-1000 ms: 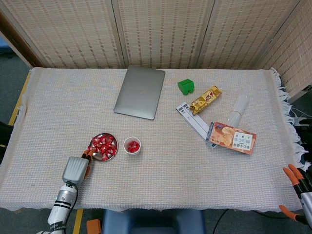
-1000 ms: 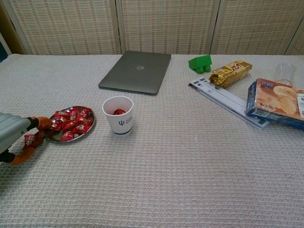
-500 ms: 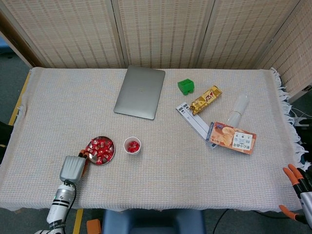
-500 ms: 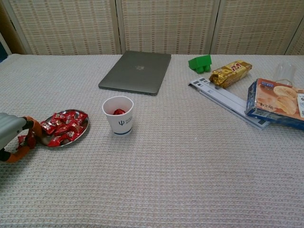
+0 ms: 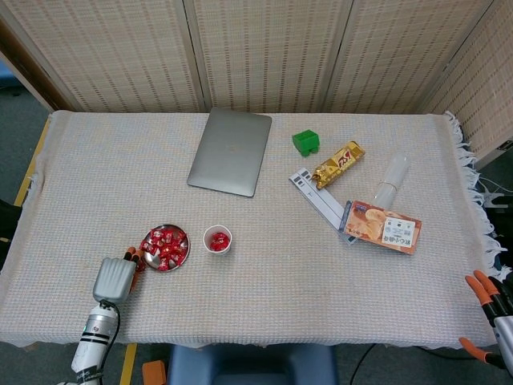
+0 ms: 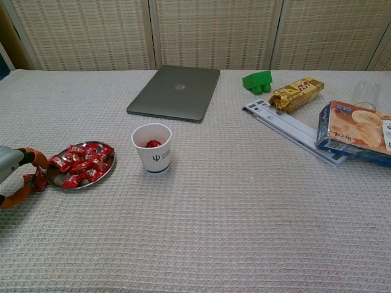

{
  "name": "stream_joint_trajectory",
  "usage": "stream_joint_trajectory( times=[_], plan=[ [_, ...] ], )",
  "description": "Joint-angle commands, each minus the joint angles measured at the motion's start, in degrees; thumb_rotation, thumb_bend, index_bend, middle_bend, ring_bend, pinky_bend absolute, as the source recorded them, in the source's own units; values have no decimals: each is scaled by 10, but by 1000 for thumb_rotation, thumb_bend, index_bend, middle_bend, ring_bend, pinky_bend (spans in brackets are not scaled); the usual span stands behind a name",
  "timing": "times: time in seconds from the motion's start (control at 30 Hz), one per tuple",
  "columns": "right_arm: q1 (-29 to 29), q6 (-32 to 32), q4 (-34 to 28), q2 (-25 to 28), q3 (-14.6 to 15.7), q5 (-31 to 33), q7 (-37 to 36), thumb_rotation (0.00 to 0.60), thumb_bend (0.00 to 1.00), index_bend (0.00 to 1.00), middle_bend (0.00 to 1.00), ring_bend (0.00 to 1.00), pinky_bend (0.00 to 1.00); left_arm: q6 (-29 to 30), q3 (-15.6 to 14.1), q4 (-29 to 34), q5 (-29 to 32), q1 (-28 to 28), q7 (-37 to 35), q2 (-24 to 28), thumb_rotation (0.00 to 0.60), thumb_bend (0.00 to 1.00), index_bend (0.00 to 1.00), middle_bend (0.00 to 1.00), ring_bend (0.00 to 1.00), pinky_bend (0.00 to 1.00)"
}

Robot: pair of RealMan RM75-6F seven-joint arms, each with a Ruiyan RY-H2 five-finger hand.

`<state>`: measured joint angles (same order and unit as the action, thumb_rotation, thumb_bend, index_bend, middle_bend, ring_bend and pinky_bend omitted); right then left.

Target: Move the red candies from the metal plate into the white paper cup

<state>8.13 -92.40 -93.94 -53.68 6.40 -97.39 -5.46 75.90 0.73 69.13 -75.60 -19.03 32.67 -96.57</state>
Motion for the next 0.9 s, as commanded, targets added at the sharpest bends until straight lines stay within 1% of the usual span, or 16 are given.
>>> stream_joint_trajectory(
  times=[0.03,0.2,0.43,0.77,0.9],
  plan=[
    [0,0,0,0,0,0,0,600,60,0,0,0,0,-4,2,-9,4,4,-5,-1,600,435,301,286,779,1000],
    [-1,4,0,0,2,-1,1,600,60,0,0,0,0,-12,6,-28,8,8,-11,-6,600,436,320,297,778,1000],
    [-2,3,-1,0,2,-1,1,600,60,0,0,0,0,-17,4,-36,3,11,-13,-7,600,438,333,349,778,1000],
    [-3,6,-2,0,2,0,4,600,60,0,0,0,0,-19,4,-34,-4,15,-2,-7,600,436,331,353,779,1000],
    [-3,8,-3,0,2,0,6,600,60,0,0,0,0,-24,5,-39,-5,14,-2,-11,600,435,352,398,778,1000]
  ],
)
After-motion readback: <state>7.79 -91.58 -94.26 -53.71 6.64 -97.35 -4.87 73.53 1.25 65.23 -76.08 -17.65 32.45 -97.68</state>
